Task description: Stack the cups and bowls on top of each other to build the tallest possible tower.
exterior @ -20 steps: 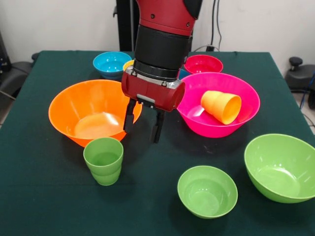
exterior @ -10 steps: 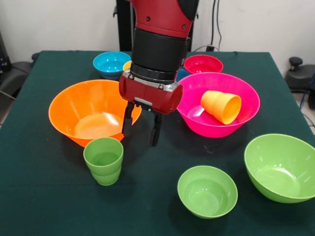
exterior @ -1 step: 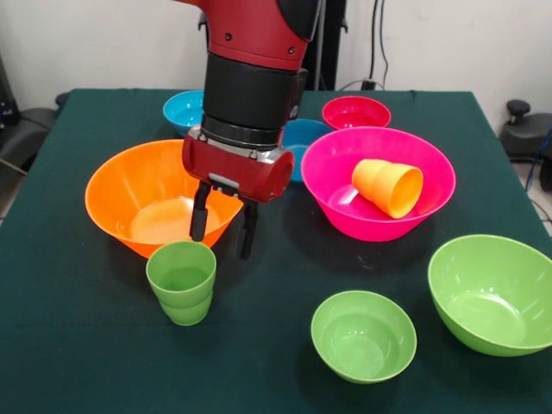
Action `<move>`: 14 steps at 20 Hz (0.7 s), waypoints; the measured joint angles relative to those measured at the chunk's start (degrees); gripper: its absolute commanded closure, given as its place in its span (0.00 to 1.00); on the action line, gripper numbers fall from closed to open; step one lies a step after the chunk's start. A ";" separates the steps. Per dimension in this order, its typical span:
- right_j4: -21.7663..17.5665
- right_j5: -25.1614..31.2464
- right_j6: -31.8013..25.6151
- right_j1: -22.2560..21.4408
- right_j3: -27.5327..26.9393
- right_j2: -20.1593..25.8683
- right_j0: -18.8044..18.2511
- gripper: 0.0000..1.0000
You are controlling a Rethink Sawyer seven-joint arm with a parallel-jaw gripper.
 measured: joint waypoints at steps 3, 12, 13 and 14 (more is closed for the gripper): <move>-0.79 0.00 0.00 0.01 0.00 0.07 -0.28 0.00; -2.00 0.00 0.00 0.00 0.00 0.31 -0.35 0.00; -2.00 0.00 0.00 0.00 -0.01 0.34 -0.35 0.00; -2.00 0.00 0.00 0.00 -0.03 0.38 -0.35 0.00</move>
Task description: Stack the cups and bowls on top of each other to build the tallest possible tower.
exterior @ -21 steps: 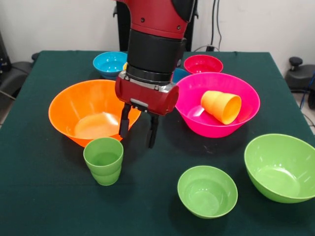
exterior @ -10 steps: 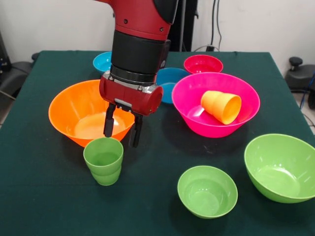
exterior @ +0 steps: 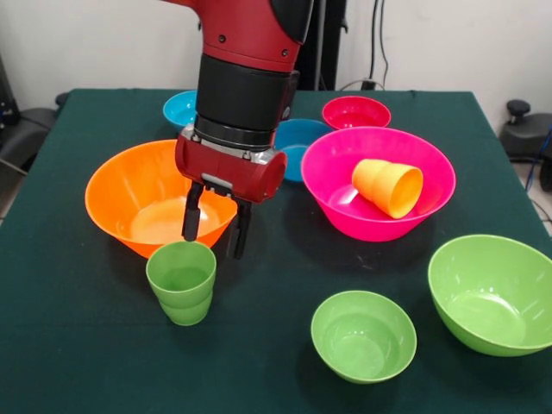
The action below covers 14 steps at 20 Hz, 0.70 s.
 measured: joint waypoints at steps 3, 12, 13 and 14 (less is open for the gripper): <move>-0.01 0.01 0.00 0.02 -0.07 0.05 0.01 0.00; -0.01 0.00 0.00 1.83 -2.46 0.29 0.00 0.00; -0.01 0.00 0.00 2.12 -2.68 0.31 0.00 0.00; -0.01 0.00 0.00 2.56 -2.97 0.36 0.00 0.00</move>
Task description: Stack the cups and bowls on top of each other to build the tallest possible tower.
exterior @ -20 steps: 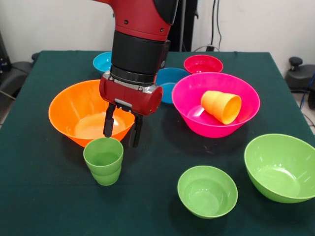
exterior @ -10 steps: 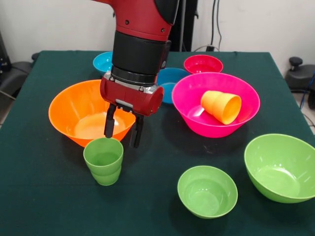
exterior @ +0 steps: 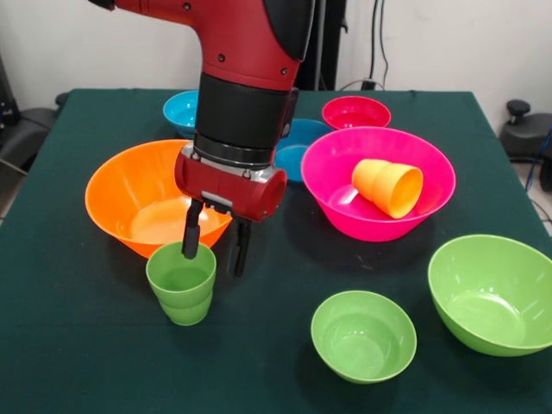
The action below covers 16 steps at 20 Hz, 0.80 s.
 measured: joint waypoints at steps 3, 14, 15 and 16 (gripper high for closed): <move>0.00 0.00 0.00 0.84 -0.36 0.09 0.00 0.00; -0.14 0.00 0.00 3.13 -0.46 0.16 0.25 0.00; -0.44 -0.02 0.00 3.35 -0.48 0.12 0.41 0.00; -0.65 -0.04 0.00 3.54 -0.53 0.09 0.53 0.00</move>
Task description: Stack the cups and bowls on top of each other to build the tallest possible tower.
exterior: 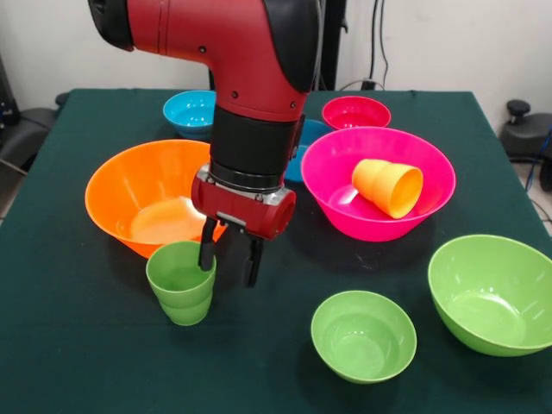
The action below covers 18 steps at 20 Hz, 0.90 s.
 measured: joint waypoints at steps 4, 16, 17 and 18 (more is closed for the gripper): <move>-0.83 -0.21 0.00 0.78 -0.29 -0.08 0.34 0.00; -4.09 -1.84 0.00 2.91 -0.98 -0.10 0.37 0.00; -4.18 -1.84 0.00 2.95 -0.98 -0.10 0.31 0.00; -4.27 -1.84 0.00 3.00 -0.98 -0.11 0.26 0.00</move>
